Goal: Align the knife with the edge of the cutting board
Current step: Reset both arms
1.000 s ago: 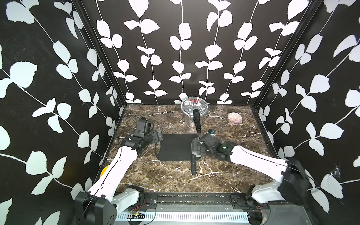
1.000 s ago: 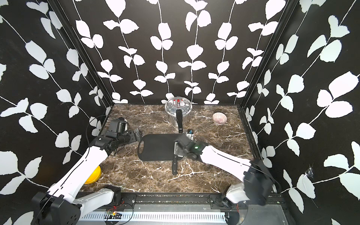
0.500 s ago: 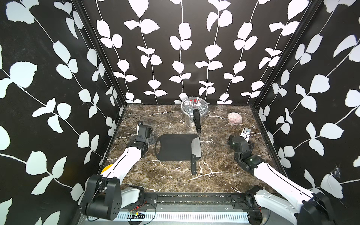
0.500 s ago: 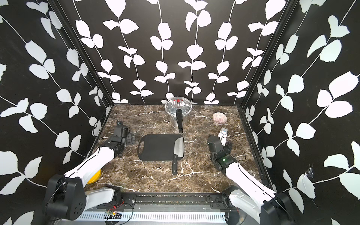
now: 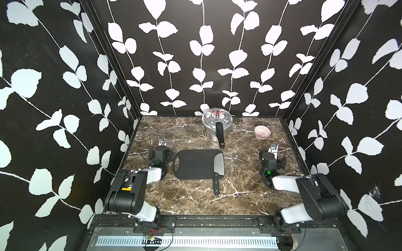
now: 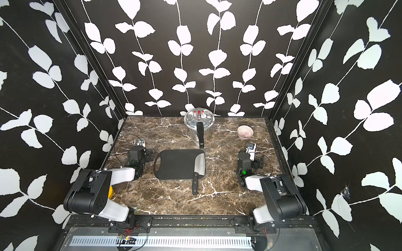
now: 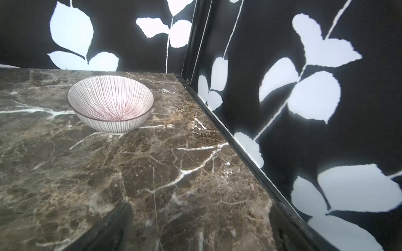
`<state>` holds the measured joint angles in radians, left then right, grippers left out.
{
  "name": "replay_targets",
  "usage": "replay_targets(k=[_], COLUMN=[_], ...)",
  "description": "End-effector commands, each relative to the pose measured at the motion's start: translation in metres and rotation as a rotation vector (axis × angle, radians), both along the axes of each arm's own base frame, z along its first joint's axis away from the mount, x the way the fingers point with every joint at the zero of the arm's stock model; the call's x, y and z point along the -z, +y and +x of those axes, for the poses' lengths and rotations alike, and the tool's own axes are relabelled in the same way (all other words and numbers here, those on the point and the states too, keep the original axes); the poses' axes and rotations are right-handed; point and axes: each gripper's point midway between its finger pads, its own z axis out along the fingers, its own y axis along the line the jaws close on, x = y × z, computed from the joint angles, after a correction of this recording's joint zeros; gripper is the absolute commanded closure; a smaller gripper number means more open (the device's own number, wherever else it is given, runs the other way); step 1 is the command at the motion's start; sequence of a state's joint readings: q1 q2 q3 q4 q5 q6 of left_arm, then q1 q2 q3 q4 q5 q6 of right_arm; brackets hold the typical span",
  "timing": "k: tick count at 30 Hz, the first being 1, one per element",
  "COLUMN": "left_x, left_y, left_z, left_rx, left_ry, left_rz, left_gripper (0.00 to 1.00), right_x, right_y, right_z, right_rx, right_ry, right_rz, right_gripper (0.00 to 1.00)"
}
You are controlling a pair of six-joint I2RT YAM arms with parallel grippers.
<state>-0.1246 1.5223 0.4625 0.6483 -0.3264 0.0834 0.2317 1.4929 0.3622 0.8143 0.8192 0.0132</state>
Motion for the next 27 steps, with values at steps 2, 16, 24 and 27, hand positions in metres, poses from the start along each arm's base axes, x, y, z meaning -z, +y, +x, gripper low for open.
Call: replay_targets(k=[2, 16, 24, 27], left_x=[-0.020, -0.020, -0.020, -0.019], left_y=[-0.008, -0.009, -0.012, -0.012], left_z=[0.009, 0.010, 0.011, 0.011], left_rx=[0.098, 0.123, 0.138, 0.140], left_ry=[-0.154, -0.182, -0.178, -0.175], left_rz=[-0.052, -0.054, -0.055, -0.056], left_gripper=[0.01, 0.01, 0.02, 0.02], right_x=[-0.017, 0.005, 0.000, 0.000], right_y=[0.018, 0.029, 0.034, 0.034], right_z=[0.024, 0.035, 0.029, 0.028], right_rx=[-0.154, -0.332, -0.373, -0.373], right_ry=[-0.094, -0.062, -0.111, -0.117], right_rz=[0.047, 0.161, 0.151, 0.150], right_gripper=[0.00, 0.00, 0.00, 0.00])
